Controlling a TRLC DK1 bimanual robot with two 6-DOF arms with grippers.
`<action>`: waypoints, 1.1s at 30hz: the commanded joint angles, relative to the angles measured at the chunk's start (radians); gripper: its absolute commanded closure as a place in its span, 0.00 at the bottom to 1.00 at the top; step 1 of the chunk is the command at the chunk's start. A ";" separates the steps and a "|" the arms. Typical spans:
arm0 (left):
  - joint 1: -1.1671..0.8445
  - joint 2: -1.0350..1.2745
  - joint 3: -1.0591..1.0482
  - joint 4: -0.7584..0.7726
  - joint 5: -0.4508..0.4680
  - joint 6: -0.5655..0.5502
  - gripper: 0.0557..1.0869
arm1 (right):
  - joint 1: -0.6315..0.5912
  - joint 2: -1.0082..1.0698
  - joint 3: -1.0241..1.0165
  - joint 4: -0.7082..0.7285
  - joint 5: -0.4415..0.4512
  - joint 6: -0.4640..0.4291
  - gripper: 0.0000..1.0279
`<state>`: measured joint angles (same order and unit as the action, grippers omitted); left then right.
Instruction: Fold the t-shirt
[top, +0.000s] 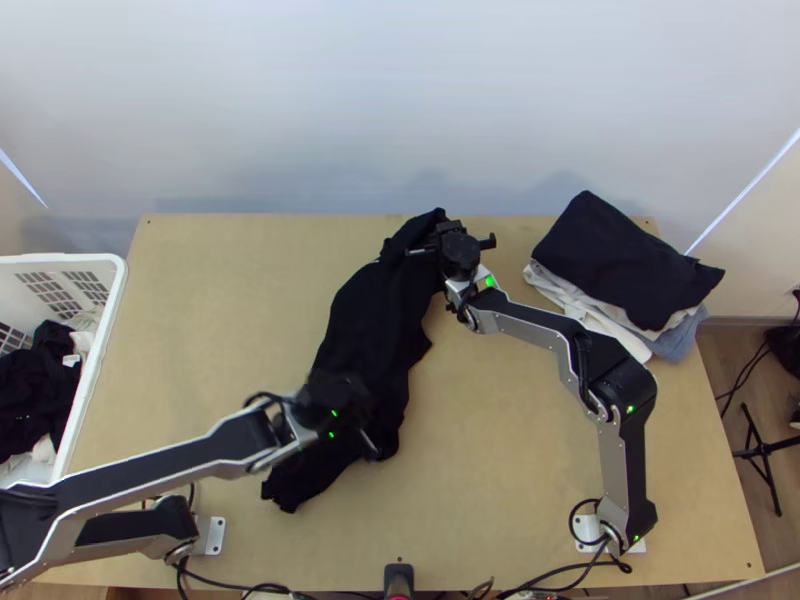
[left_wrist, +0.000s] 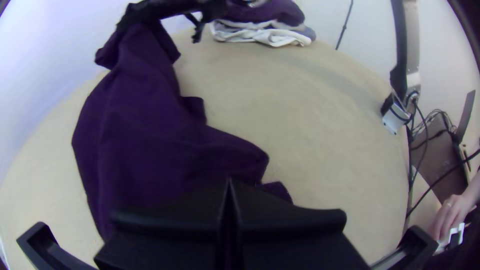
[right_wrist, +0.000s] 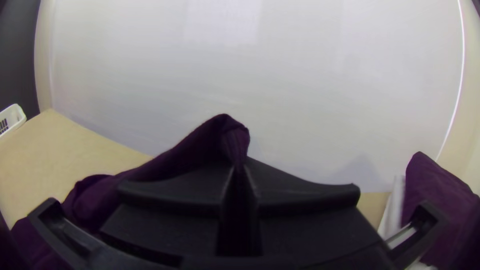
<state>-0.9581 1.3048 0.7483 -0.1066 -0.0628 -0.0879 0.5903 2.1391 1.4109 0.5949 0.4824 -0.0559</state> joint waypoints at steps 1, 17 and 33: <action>0.193 -0.101 0.023 -0.061 0.031 -0.004 0.96 | -0.003 -0.005 -0.012 0.000 0.001 0.005 0.97; 0.806 -0.096 0.022 -0.025 0.231 0.086 0.96 | 0.006 -0.019 -0.076 0.000 0.019 0.013 0.97; 1.070 0.169 0.086 0.134 0.282 0.047 0.96 | 0.040 -0.036 -0.139 0.000 0.036 0.022 0.97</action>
<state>0.0170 1.3617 0.8013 -0.0372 0.2131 -0.0189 0.6216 2.1082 1.2881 0.5949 0.5148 -0.0341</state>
